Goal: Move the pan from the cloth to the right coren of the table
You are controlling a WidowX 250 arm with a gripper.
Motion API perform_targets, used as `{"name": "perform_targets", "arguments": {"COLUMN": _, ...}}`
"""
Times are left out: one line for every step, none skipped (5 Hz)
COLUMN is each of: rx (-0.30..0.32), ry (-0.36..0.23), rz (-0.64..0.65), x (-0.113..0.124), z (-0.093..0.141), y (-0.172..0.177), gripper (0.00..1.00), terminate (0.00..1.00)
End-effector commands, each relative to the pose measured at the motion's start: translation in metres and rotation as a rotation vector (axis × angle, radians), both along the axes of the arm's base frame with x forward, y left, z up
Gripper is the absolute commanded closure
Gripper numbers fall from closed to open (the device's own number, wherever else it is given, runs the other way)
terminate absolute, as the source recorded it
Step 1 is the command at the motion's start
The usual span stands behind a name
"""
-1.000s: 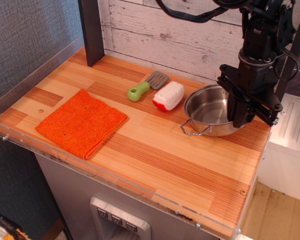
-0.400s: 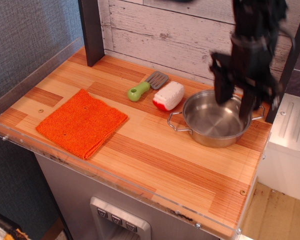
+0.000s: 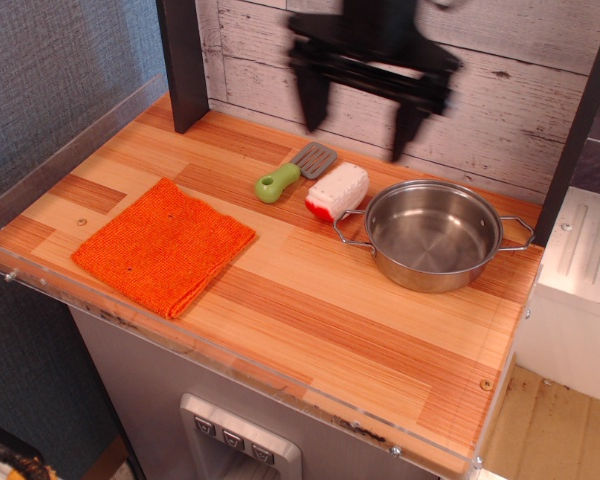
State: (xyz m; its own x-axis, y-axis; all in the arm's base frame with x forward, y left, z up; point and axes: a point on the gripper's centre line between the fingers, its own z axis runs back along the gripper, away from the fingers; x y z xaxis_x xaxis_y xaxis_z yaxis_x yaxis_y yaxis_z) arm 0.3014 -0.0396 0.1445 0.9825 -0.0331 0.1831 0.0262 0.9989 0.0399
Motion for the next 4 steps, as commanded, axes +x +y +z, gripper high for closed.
{"name": "perform_targets", "arguments": {"rx": -0.012, "ry": 0.028, "rz": -0.051, "x": -0.0182, "z": 0.0023, "y": 0.0142, "gripper": 0.0, "terminate": 0.0}}
{"name": "perform_targets", "arguments": {"rx": -0.016, "ry": 0.044, "rz": -0.048, "x": -0.0169, "z": -0.0005, "y": 0.0178, "gripper": 0.0, "terminate": 0.0}}
{"name": "perform_targets", "arguments": {"rx": -0.016, "ry": 0.044, "rz": -0.048, "x": -0.0169, "z": -0.0005, "y": 0.0178, "gripper": 0.0, "terminate": 0.0}}
{"name": "perform_targets", "arguments": {"rx": -0.016, "ry": 0.044, "rz": -0.048, "x": -0.0169, "z": -0.0005, "y": 0.0178, "gripper": 0.0, "terminate": 1.0}}
